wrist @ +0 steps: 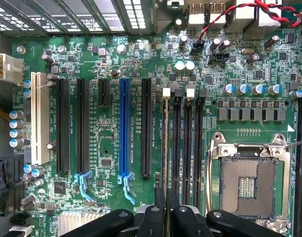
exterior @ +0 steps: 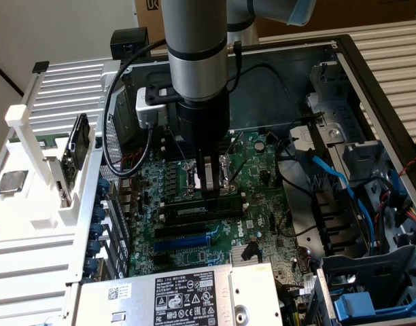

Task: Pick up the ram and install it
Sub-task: 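Insert the ram into the slot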

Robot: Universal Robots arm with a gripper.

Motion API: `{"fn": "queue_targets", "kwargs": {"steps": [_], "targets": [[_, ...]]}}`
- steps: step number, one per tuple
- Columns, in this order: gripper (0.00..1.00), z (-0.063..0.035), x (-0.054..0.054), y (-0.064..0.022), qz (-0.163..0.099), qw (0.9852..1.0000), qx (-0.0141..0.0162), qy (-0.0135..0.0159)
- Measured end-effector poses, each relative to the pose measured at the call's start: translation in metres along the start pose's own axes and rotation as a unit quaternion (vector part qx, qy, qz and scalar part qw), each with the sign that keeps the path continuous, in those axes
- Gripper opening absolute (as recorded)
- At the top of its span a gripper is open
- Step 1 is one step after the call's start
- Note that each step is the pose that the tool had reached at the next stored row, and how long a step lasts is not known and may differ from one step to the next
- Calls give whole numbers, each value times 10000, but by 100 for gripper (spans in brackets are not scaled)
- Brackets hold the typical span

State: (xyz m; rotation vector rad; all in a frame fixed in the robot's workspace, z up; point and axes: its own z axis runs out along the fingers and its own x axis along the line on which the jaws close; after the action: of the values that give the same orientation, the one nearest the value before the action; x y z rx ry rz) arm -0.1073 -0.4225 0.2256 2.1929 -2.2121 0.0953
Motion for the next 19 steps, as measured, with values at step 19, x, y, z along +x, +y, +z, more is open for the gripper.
{"fn": "queue_targets", "kwargs": {"steps": [19], "targets": [[22, 1, 0, 0, 0, 10000, 0, 0]]}}
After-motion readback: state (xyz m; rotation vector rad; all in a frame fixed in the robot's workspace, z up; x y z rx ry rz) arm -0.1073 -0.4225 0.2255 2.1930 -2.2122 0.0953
